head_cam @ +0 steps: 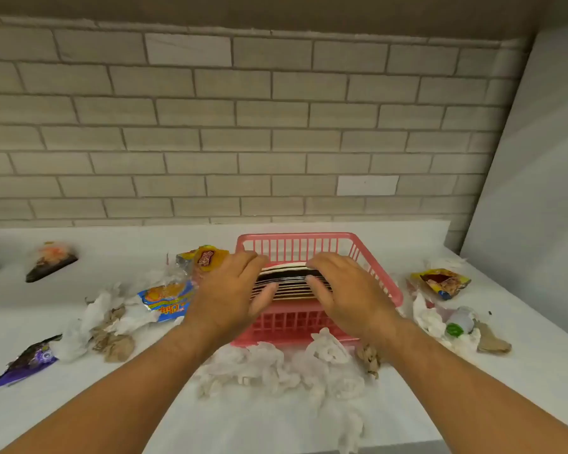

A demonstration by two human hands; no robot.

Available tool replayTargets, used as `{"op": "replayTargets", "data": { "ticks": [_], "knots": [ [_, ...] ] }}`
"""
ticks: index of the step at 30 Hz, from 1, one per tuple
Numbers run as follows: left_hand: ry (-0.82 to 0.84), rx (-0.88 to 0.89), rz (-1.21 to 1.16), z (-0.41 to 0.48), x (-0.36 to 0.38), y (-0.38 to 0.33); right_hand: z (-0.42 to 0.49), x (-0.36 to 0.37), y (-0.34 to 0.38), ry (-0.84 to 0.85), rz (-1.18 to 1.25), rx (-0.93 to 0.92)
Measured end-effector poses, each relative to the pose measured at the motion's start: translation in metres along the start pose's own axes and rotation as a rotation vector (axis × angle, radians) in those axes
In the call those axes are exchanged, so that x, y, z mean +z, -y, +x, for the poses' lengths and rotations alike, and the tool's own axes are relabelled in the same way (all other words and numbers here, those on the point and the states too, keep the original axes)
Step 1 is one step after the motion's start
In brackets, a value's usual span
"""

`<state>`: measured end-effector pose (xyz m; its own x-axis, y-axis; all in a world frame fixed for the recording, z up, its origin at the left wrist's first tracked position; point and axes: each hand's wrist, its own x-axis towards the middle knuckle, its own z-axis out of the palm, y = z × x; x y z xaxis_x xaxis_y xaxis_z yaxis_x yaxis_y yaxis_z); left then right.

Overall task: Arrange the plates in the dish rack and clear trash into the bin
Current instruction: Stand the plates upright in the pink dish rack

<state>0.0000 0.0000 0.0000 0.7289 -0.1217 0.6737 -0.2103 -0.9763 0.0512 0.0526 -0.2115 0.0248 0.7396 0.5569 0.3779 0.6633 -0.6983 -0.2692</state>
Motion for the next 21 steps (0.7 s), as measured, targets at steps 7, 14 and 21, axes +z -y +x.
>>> {"op": "replayTargets", "data": {
  "ticks": [7,14,21],
  "knots": [
    [0.032,-0.065,0.031,0.002,0.030,-0.015,0.017,0.012,-0.027,-0.001,0.097,-0.024],
    [0.039,-0.029,-0.014,0.005,0.033,-0.006,0.040,0.008,-0.029,0.046,0.158,-0.048],
    [0.098,-0.061,-0.172,0.018,0.036,0.010,0.067,0.000,-0.025,0.146,0.292,0.033]
  ]
}}
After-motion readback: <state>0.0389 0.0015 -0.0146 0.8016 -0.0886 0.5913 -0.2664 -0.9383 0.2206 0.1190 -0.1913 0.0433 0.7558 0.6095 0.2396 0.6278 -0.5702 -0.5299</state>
